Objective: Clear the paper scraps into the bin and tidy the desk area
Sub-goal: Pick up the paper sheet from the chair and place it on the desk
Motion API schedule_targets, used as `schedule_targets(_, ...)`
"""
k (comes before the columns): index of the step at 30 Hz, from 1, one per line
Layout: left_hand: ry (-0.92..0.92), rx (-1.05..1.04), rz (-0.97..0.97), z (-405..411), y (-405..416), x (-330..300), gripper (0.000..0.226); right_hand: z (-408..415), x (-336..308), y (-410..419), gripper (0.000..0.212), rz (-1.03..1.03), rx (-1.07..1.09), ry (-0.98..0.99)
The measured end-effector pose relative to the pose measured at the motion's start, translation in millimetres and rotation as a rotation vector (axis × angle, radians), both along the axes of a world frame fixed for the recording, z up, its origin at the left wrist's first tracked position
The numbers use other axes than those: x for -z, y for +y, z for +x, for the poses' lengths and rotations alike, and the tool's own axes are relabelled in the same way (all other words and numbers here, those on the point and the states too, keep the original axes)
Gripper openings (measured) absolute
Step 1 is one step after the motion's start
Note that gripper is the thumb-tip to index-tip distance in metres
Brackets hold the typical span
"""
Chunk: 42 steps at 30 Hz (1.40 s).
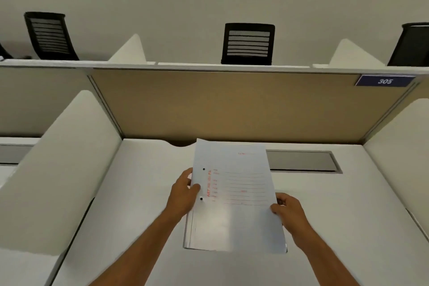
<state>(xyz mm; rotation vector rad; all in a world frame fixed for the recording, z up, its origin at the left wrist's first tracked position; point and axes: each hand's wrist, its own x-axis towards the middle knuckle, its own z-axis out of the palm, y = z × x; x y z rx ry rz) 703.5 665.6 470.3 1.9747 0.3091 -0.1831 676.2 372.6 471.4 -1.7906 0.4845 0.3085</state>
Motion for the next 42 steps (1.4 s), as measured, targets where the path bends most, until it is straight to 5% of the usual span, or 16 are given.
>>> schedule_targets(13, 0.222, -0.003, 0.048, 190, 15, 166, 0.056, 195, 174, 20, 0.029, -0.241, -0.011, 0.1)
schedule_targets(24, 0.294, -0.062, 0.082, 239, 14, 240, 0.055, 246, 259, 35, 0.035, -0.24, 0.018, 0.128)
schedule_targets(30, 0.315, -0.034, 0.068, 224, 17, 209, 0.069, 230, 239, 37, 0.039, -0.119, 0.07, 0.145)
schedule_targets(33, 0.295, -0.039, 0.082, 199, 16, 175, 0.067, 204, 209, 37, 0.054, -0.199, 0.065, 0.098)
schedule_targets(42, 0.053, 0.135, 0.24, 57, -9, 27, 0.067, 70, 78, 7, 0.052, -0.357, -0.068, -0.176)
